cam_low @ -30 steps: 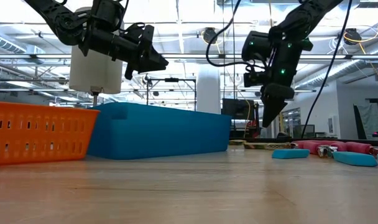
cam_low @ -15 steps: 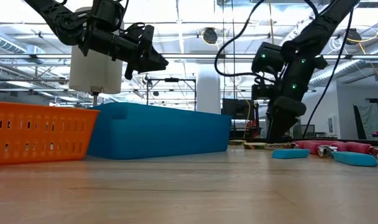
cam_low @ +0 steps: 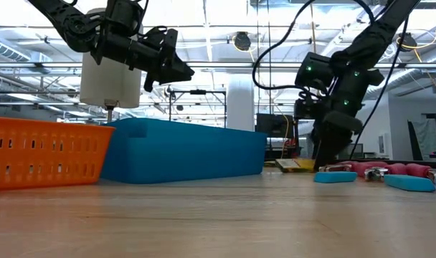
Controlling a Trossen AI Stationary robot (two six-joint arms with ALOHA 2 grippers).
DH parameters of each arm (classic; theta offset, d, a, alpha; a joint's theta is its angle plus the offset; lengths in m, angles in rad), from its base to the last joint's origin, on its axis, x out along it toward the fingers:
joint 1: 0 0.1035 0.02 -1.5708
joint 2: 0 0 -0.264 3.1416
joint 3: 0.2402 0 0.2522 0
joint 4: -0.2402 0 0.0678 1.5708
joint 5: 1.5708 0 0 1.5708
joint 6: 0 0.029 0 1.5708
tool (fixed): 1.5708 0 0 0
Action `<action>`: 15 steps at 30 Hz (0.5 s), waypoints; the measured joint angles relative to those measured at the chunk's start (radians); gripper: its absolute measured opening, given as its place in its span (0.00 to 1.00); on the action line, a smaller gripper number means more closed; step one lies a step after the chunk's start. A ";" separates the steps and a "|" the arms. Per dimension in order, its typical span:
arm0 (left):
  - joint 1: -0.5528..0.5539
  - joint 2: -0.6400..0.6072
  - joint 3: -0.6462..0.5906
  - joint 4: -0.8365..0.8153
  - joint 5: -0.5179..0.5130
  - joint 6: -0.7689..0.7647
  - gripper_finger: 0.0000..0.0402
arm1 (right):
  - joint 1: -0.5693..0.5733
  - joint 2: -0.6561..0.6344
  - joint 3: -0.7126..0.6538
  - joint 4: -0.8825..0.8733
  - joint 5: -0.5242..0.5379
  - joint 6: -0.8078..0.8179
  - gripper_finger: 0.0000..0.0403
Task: Pick & Place School Supplies
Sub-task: Put the yellow crayon box into the white bin
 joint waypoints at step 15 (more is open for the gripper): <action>0.000 0.000 0.000 0.000 0.000 0.004 0.23 | 0.000 0.002 -0.002 -0.003 0.018 -0.035 0.39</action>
